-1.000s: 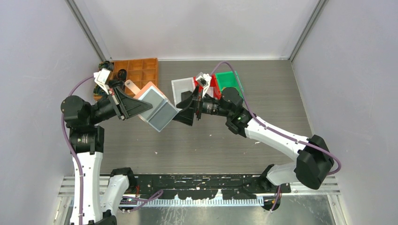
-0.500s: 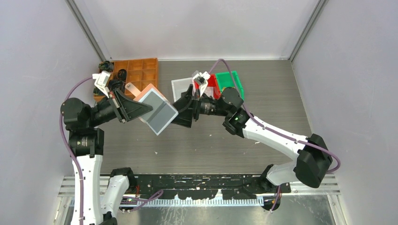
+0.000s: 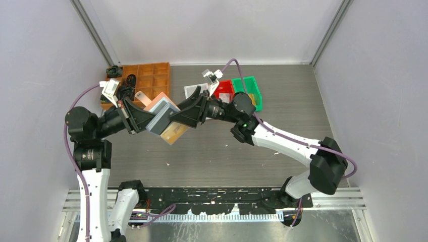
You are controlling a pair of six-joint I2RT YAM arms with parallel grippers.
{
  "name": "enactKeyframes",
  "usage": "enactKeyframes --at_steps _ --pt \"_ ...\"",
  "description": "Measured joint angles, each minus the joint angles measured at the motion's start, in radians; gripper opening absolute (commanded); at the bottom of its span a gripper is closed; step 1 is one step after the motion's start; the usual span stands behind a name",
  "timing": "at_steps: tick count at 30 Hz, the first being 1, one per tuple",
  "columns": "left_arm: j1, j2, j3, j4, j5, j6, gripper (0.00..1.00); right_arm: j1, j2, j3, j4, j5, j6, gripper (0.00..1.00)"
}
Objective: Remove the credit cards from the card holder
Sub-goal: Remove the credit card from the card holder.
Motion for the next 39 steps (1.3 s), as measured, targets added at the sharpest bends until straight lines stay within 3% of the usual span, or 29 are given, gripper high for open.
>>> enactKeyframes --at_steps 6,8,11,19,31,36,39 --pt "0.003 0.001 0.0 -0.012 -0.03 0.017 0.42 0.014 0.063 0.015 0.139 -0.072 0.135 0.1" --pt "0.003 0.002 0.0 -0.032 -0.035 0.031 0.62 0.014 0.076 0.015 0.188 -0.094 0.186 0.01" --pt "0.002 0.006 0.009 -0.08 -0.071 0.077 0.73 0.012 0.082 0.013 0.233 -0.114 0.241 0.01" --pt "-0.009 0.005 0.107 -0.24 -0.212 0.207 0.77 0.01 0.039 -0.034 0.246 -0.094 0.264 0.01" --pt "-0.006 0.008 0.069 -0.088 -0.286 -0.043 0.79 0.012 0.0 -0.079 0.131 -0.105 0.206 0.01" --pt "-0.004 0.011 0.051 -0.013 -0.215 -0.09 0.78 -0.002 0.0 -0.079 0.067 -0.098 0.199 0.01" --pt "-0.004 -0.005 0.037 -0.025 -0.157 -0.043 0.78 -0.015 0.0 -0.078 0.026 -0.099 0.196 0.01"
